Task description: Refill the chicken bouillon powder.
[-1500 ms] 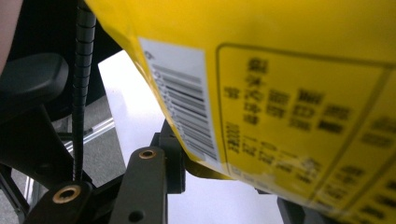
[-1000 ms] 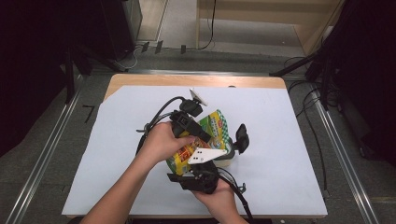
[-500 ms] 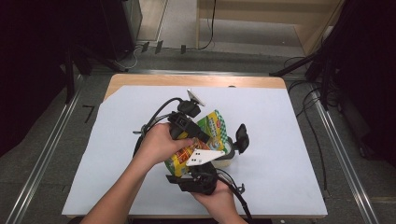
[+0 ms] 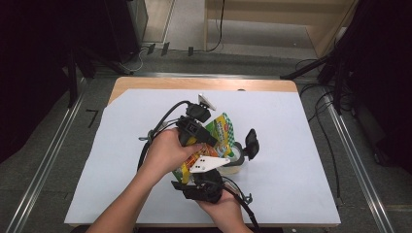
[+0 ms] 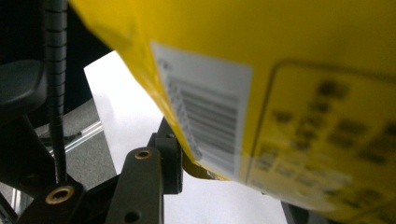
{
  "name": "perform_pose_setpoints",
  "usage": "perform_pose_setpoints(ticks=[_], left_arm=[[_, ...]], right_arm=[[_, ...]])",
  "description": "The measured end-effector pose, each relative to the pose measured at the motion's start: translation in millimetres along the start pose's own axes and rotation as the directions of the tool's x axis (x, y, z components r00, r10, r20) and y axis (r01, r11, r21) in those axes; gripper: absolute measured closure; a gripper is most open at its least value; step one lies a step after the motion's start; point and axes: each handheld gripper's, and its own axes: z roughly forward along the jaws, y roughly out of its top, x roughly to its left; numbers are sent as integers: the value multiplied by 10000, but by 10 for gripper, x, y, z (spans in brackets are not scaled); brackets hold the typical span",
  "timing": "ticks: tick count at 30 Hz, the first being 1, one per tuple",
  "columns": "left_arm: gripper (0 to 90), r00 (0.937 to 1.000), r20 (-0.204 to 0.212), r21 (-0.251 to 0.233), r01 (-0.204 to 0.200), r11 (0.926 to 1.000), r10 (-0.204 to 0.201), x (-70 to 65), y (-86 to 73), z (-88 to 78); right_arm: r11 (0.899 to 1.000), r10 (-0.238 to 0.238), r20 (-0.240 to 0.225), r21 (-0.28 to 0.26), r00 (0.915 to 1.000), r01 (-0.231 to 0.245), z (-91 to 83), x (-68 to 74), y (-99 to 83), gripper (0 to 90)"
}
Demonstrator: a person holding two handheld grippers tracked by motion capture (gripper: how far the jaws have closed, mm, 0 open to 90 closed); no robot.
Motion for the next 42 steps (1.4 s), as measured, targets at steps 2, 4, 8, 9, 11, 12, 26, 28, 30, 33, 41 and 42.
perform_pose_setpoints(ticks=[2,4,8,9,11,12,26,28,30,33,41,42], left_arm=[[852,9997,-242,-78,-21,10000,19,-10,-5,-28],[855,9989,-475,-86,48,10000,-52,-1,-10,-48],[856,9989,-443,-73,173,9998,-176,16,-16,-56],[856,9989,-451,-82,152,9999,-155,5,-14,-56],[855,9989,-464,-99,97,9999,-102,-20,-11,-48],[852,9990,-448,-98,70,9999,-74,-29,-8,-47],[814,9965,723,433,378,9983,-408,59,129,-8],[822,9962,773,689,354,9970,-407,73,176,7],[827,9966,724,828,330,9960,-390,65,216,14],[826,9950,897,930,360,9950,-443,82,250,25],[810,9865,1484,1029,545,9932,-695,179,318,19],[808,9858,1522,1020,556,9932,-708,180,326,6]], right_arm=[[10000,62,-9,-74,10000,-62,12,10,14,592],[9999,-11,81,-140,10000,12,12,28,27,593],[9999,-149,311,-55,9994,150,-2,54,37,618],[9999,-124,301,-45,9995,125,-8,51,38,624],[10000,-40,183,-68,9998,42,-20,41,39,640],[10000,11,85,-77,10000,-10,-24,33,37,646],[9994,174,-347,-306,9992,-184,-92,-7,50,660],[9991,218,-369,-345,9991,-231,-99,-13,60,660],[9988,254,-403,-404,9989,-270,-111,-25,75,659],[9984,342,-439,-434,9984,-361,-128,-40,91,659],[9980,422,-525,-453,9977,-446,-139,-62,133,660],[9978,379,-550,-522,9978,-408,-145,-66,140,660]])
